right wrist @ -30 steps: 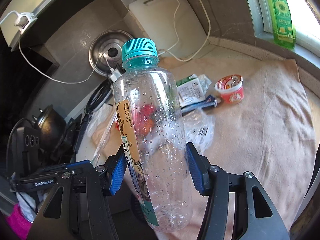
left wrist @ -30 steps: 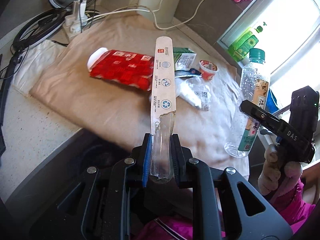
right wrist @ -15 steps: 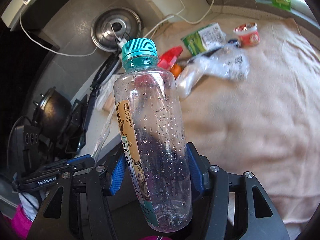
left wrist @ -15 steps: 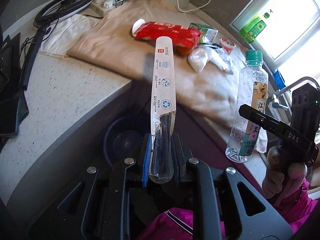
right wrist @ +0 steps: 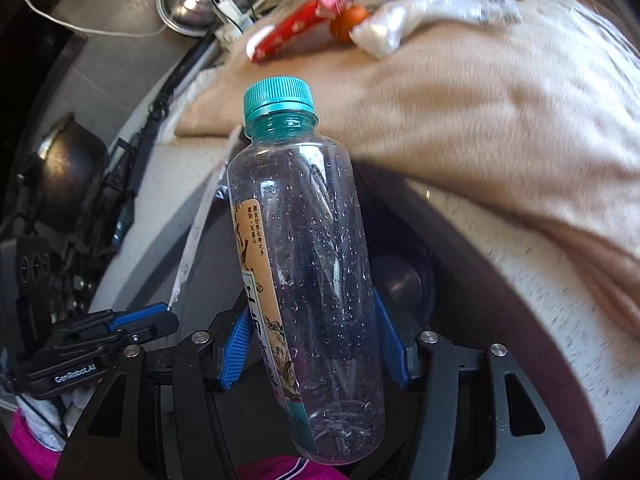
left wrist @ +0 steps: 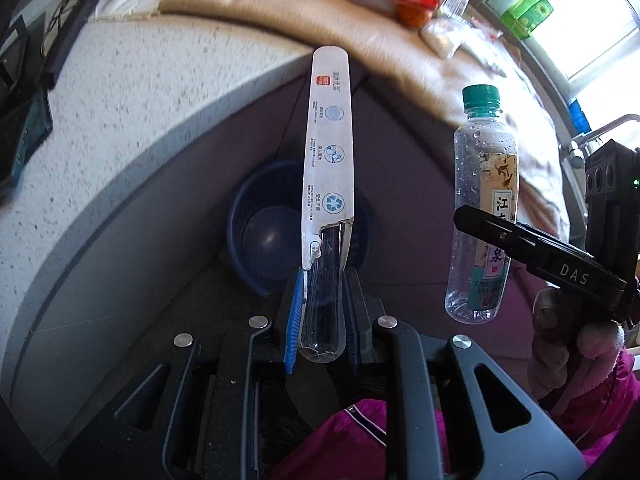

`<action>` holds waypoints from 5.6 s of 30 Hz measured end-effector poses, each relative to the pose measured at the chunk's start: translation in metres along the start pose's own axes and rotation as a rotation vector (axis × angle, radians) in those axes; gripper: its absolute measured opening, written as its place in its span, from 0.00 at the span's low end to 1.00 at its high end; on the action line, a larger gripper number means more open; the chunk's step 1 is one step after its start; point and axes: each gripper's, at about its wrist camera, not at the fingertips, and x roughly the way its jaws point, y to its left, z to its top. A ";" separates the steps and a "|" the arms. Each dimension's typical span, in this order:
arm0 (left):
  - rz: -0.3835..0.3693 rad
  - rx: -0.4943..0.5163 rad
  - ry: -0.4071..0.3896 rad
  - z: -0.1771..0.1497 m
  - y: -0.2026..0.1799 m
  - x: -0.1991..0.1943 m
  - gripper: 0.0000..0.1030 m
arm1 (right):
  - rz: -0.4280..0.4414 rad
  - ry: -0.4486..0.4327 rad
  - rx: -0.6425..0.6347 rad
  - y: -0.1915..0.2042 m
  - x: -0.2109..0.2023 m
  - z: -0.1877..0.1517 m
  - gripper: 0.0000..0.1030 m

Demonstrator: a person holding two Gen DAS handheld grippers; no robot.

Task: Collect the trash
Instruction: 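Lower both tools over the blue basket and open them to drop the items, then raise both open tools back over the towel, then grasp the red snack wrapper with the left tool while the right tool grasps the red-lidded cup, then lift the wrapper and cup and carry them over the blue basket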

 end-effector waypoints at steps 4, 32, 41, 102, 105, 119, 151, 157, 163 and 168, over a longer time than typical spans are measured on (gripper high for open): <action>0.003 -0.004 0.066 -0.008 0.011 0.027 0.17 | -0.046 0.054 0.006 -0.002 0.024 -0.012 0.54; 0.136 0.013 0.320 -0.012 0.027 0.168 0.21 | -0.291 0.329 -0.046 -0.015 0.180 -0.044 0.51; 0.181 0.028 0.339 -0.003 0.032 0.179 0.33 | -0.306 0.305 -0.063 -0.011 0.189 -0.037 0.52; -0.128 -0.443 -0.150 0.215 -0.045 0.013 0.72 | -0.137 -0.277 -0.038 -0.116 -0.126 0.154 0.69; -0.138 -0.505 -0.143 0.225 -0.042 0.025 0.72 | -0.153 -0.281 -0.033 -0.127 -0.125 0.169 0.69; -0.118 -0.664 -0.190 0.268 -0.029 0.053 0.67 | -0.156 -0.263 0.065 -0.180 -0.105 0.240 0.69; 0.029 -0.333 -0.223 0.365 -0.116 0.065 0.26 | -0.126 -0.114 0.304 -0.234 -0.043 0.320 0.40; 0.011 -0.354 -0.230 0.363 -0.109 0.065 0.13 | -0.115 -0.117 0.313 -0.236 -0.044 0.320 0.29; 0.000 -0.346 -0.258 0.359 -0.103 0.051 0.10 | -0.099 -0.135 0.335 -0.241 -0.052 0.310 0.12; 0.004 -0.319 -0.295 0.355 -0.104 0.032 0.10 | -0.097 -0.157 0.330 -0.239 -0.061 0.305 0.07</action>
